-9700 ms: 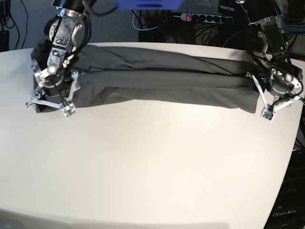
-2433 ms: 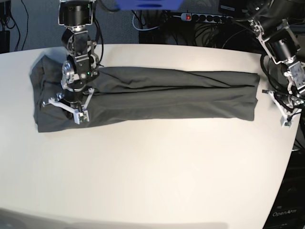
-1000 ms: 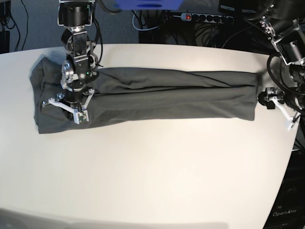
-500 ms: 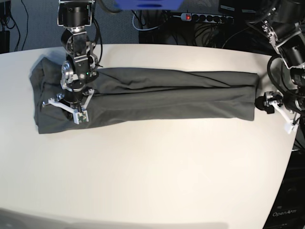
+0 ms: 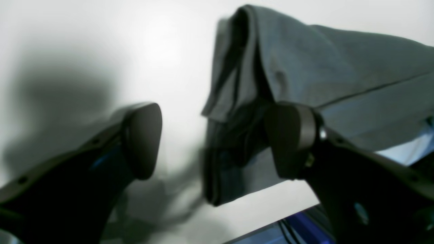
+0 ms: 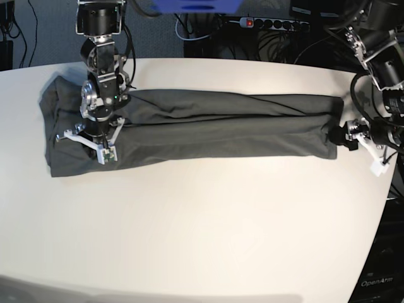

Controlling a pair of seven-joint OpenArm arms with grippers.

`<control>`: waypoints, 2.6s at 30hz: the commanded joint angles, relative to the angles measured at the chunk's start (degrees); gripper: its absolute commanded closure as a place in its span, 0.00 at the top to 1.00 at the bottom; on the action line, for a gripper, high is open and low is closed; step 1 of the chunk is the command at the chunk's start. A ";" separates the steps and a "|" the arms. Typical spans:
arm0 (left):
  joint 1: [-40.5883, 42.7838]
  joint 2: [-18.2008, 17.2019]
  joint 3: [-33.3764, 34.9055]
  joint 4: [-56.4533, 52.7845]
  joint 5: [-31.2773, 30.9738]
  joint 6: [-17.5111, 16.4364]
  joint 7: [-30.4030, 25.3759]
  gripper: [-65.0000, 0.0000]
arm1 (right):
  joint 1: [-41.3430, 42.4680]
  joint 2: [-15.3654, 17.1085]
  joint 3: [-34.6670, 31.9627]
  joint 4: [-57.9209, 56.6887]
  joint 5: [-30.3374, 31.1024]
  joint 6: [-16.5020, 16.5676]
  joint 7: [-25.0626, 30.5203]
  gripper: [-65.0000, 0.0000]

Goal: Fold the T-shirt properly
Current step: 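Lower the left gripper and grasp the strip end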

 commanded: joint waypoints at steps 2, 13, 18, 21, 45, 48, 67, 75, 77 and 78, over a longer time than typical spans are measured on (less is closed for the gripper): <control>-0.88 -1.11 0.01 0.73 -1.20 0.07 0.23 0.75 | -2.19 -0.34 -0.24 -3.13 0.75 6.14 -7.77 0.00; -0.97 0.73 -0.07 0.11 -1.47 0.07 0.23 0.75 | -2.19 -0.34 -0.24 -3.13 0.75 6.14 -7.77 0.00; -0.88 2.14 -0.07 0.03 -1.20 0.07 0.23 0.75 | -2.19 -0.34 -0.24 -3.13 0.75 6.14 -7.77 0.00; -0.62 2.58 0.01 0.03 -1.03 0.07 0.23 0.74 | -2.19 -0.34 -0.24 -3.13 0.75 6.14 -7.77 0.00; -0.79 0.64 1.68 -0.06 -0.94 0.07 0.23 0.74 | -2.28 -0.34 -0.24 -3.13 0.75 6.14 -7.77 0.00; -0.88 -1.11 5.73 -0.06 -1.29 0.07 0.23 0.74 | -2.28 -0.34 -0.24 -3.13 0.75 6.14 -7.77 0.00; -1.93 -0.15 15.84 -6.22 -1.03 0.07 0.23 0.74 | -2.63 -0.34 -0.24 -3.13 0.75 6.14 -7.77 0.00; -1.85 -0.06 15.93 -7.18 -1.03 0.07 0.23 0.74 | -2.89 -0.34 -0.24 -3.13 0.75 6.06 -7.77 0.00; -1.76 -0.06 16.01 -7.18 -1.03 0.07 0.23 0.74 | -2.89 -0.34 -0.24 -3.13 0.75 6.06 -7.77 0.00; -1.67 -0.06 16.01 -7.18 -1.03 0.07 0.23 0.72 | -2.89 -0.34 -0.24 -3.13 0.75 6.06 -7.77 0.00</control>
